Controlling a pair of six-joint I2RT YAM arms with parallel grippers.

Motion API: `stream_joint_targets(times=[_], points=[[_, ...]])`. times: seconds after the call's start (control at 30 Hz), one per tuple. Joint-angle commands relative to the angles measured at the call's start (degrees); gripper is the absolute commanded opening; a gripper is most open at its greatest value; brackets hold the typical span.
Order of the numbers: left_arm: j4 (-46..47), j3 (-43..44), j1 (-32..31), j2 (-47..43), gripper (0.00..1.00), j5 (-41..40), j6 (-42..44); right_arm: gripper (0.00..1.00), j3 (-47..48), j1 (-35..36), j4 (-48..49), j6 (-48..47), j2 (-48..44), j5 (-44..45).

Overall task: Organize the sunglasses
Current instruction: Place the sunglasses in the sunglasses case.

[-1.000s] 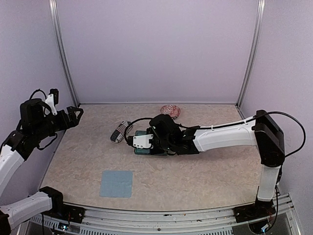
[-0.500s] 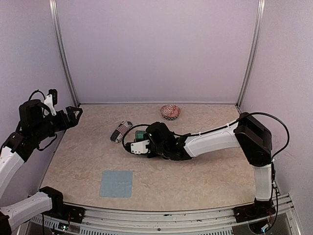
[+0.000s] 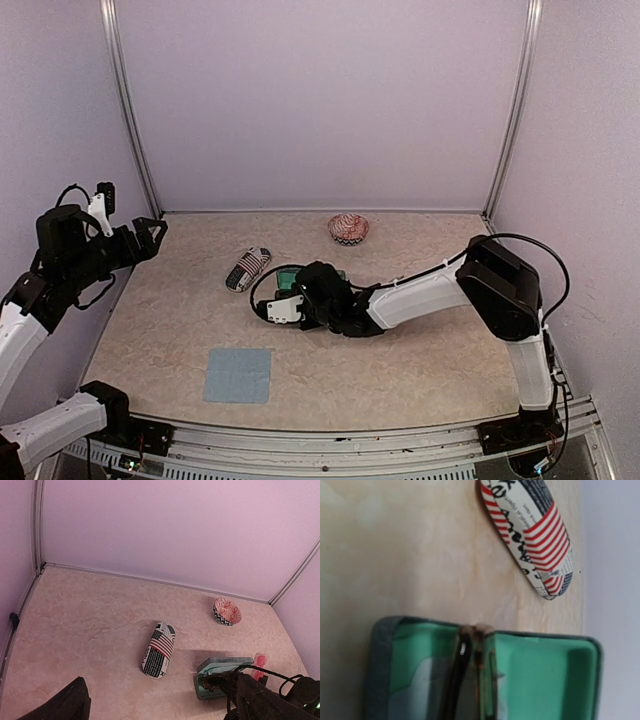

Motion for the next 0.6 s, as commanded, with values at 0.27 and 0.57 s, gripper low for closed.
stream_joint_targets(times=[0.27,0.57], points=[[1.6,-0.6,0.4,-0.6,0.99,0.2,-0.4,0.0,-0.4,-0.7,6.4,-2.2,4.3,4.2],[1.6,-0.6,0.4,-0.4,0.99,0.2,-0.3,0.21,-2.8,-0.3,8.1,-0.8,2.1,5.0]])
